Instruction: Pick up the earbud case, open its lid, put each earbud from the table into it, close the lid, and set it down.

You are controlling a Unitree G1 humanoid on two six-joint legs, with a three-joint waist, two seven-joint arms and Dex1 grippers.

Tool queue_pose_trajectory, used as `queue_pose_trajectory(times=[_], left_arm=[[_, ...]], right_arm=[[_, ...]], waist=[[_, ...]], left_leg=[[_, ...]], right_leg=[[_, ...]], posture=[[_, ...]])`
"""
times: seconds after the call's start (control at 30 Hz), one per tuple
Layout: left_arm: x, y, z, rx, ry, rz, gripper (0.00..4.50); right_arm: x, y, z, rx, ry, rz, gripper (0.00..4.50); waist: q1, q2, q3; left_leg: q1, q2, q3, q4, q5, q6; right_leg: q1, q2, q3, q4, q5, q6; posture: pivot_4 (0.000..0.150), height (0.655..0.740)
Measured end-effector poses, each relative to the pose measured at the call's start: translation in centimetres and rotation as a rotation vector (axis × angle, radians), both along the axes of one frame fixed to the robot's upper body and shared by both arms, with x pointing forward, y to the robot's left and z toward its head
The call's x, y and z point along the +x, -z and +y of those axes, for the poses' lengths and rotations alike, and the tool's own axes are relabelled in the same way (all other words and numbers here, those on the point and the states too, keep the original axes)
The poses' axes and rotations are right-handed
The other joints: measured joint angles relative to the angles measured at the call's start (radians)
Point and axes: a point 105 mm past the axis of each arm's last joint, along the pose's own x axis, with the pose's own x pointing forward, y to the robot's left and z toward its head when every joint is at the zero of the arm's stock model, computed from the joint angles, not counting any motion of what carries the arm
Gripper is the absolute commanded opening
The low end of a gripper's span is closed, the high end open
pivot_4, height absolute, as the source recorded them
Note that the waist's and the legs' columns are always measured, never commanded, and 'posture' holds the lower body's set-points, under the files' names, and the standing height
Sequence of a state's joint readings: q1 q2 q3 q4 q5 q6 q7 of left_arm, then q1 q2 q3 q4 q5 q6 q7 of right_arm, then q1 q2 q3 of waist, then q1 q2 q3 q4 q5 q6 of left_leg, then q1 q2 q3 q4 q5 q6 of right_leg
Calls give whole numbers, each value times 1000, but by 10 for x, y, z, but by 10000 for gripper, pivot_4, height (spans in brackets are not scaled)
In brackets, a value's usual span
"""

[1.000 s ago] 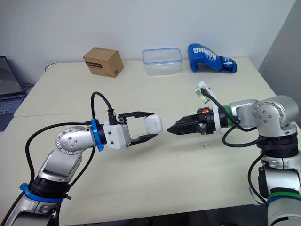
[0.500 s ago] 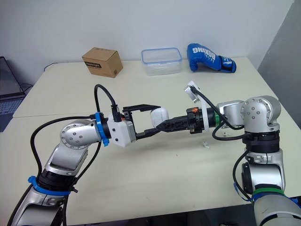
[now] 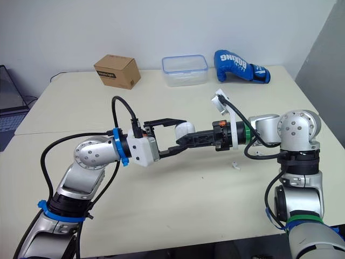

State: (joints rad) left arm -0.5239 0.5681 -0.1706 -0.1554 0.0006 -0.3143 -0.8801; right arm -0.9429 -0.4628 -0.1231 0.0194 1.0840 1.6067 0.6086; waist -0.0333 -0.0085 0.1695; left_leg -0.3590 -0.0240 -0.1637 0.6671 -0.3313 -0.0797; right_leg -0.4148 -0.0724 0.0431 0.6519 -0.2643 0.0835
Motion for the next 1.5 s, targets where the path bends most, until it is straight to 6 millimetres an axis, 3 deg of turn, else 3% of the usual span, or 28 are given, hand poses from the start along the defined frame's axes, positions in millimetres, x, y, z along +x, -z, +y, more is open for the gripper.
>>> queue_pose_trajectory(times=[0.2,0.4,0.5,0.6,0.63,1.1,1.27,1.5], left_arm=[[1,-2,-2,-2,2,-8,27639],[1,-5,-4,-6,11,-19,27639],[0,-6,-5,-13,17,-24,27639],[-1,-7,-6,-14,24,-31,27639],[-1,-7,-6,-21,27,-25,27639],[-2,-6,-5,-23,26,-10,27639],[-1,-3,-2,12,15,35,43426],[-6,-1,1,-15,21,148,44684]], right_arm=[[-2,-1,2,10,-11,6,26228],[-2,-1,2,8,-8,6,26228],[-1,-1,2,4,0,6,20765],[2,1,0,-3,20,15,10358],[1,1,0,-3,20,13,8954],[1,1,0,-5,17,12,8962],[-2,0,2,7,-2,19,8962],[-4,-1,3,20,-20,21,8962]], waist=[[0,0,0],[0,0,0],[0,0,0],[0,0,0],[0,0,0],[0,0,0],[-1,1,0],[-3,1,0]], left_leg=[[-1,0,0,3,0,0],[-4,-1,0,10,0,0],[-4,-1,0,10,0,0],[-4,-1,0,10,0,0],[-5,-1,0,10,0,0],[-5,-1,0,10,0,0],[-5,-1,0,10,0,0],[-5,-1,0,10,0,0]], right_leg=[[-2,0,0,5,0,0],[-5,0,1,12,0,0],[-5,0,1,12,0,0],[-5,0,1,11,0,0],[-5,0,1,11,0,0],[-5,0,1,12,0,0],[-5,0,1,12,0,0],[-5,1,1,12,0,0]], posture=[[1500,7400],[1500,7400],[1500,7400],[1500,7400],[1500,7400],[1500,7400],[1500,7400],[1500,7400]])
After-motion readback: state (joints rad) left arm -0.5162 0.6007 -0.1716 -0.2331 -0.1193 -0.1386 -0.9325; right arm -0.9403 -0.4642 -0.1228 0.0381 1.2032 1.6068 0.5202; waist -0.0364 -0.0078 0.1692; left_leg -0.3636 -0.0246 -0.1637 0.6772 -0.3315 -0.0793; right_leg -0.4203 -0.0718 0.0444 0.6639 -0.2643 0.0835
